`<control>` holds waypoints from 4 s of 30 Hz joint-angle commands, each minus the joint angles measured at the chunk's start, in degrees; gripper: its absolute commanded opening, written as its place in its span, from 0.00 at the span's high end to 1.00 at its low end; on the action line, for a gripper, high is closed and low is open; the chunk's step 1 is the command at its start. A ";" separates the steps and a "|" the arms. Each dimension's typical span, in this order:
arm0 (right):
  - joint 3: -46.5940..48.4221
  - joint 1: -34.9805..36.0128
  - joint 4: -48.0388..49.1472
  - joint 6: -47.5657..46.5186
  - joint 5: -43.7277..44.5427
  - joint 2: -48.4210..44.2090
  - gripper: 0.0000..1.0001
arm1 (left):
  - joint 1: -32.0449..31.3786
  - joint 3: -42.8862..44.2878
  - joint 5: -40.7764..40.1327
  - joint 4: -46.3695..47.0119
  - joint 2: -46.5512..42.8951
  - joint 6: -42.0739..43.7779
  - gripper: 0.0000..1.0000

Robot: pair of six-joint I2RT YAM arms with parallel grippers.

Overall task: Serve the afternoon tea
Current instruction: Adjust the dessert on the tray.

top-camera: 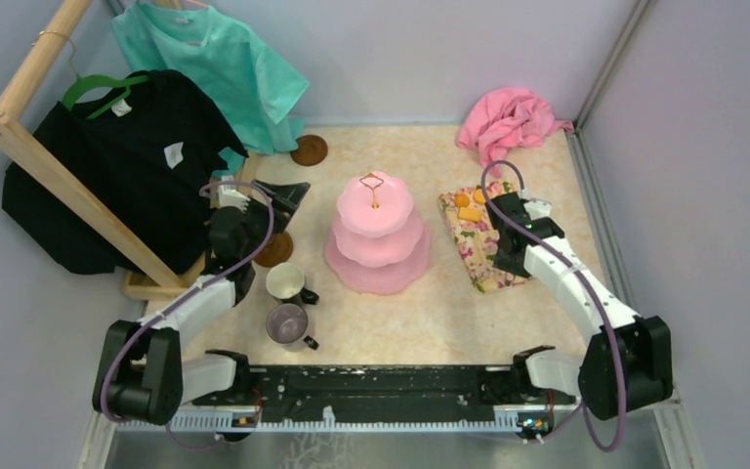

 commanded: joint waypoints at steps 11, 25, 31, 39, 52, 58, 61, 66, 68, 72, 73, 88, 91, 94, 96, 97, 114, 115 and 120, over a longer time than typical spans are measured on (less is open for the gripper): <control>2.78 -4.57 4.33 -6.02 -4.10 4.27 0.66 | -0.89 0.04 -0.82 4.35 1.71 -0.92 0.06; 4.07 -7.30 7.35 -8.90 -5.22 9.28 0.65 | -1.19 0.54 -1.05 5.76 3.96 -1.02 0.06; 5.60 -8.39 8.72 -9.55 -6.18 11.43 0.65 | -1.19 0.85 -1.07 5.97 4.56 -0.90 0.07; 5.95 -8.55 10.13 -8.09 -8.09 11.74 0.65 | -1.33 0.42 -1.13 6.03 4.61 -0.48 0.07; 4.53 -11.56 9.30 -3.54 -5.63 10.29 0.71 | -1.37 -0.01 -1.31 5.98 4.32 0.07 0.07; 3.76 -13.26 8.23 -3.20 -6.22 7.17 0.76 | -1.37 -0.11 -0.40 6.45 4.28 -0.42 0.07; 3.37 -13.31 8.15 -3.19 -6.49 5.96 0.78 | -1.39 -0.28 -0.49 6.05 3.35 -0.21 0.07; 2.75 -13.37 9.09 -3.62 -7.83 6.54 0.73 | -1.37 -0.62 -0.79 5.37 2.75 0.26 0.07; 2.50 -13.31 9.44 -3.94 -8.53 7.07 0.72 | -1.37 -0.63 -0.87 5.35 2.79 0.21 0.07; 1.46 -13.31 10.94 -4.19 -9.71 6.63 0.78 | -1.37 -0.57 -0.93 5.44 3.09 0.18 0.07; 1.31 -13.31 11.02 -4.06 -9.76 6.35 0.79 | -1.44 -0.55 -0.88 5.44 3.15 0.13 0.07; -4.01 -2.93 7.42 3.87 -8.36 -5.25 0.86 | -3.29 -0.52 -1.86 3.05 1.42 1.47 0.07; -4.40 0.70 5.87 6.37 -6.63 -6.93 0.87 | -3.39 -0.70 -2.04 1.77 0.21 1.94 0.07; -5.12 4.18 4.53 8.66 -4.93 -9.28 0.89 | -3.39 -0.79 -2.59 0.08 -1.38 2.82 0.07; -5.73 6.05 3.59 10.15 -3.93 -10.49 0.90 | -3.39 -0.84 -2.76 -0.62 -2.17 3.08 0.07; -6.00 6.68 2.96 10.68 -3.59 -11.09 0.90 | -3.44 -0.89 -2.68 -0.89 -2.42 3.08 0.07; -8.58 11.61 -0.50 16.28 -1.46 -17.38 0.88 | -5.10 -0.06 -4.73 -3.11 -3.61 4.07 0.07; -8.22 11.62 -0.92 16.80 -1.19 -17.46 0.84 | -5.14 0.07 -4.80 -3.03 -3.41 4.09 0.07; -8.62 11.61 -0.79 20.11 -0.73 -17.83 0.73 | -5.20 -0.08 -4.38 -1.23 -1.87 3.45 0.07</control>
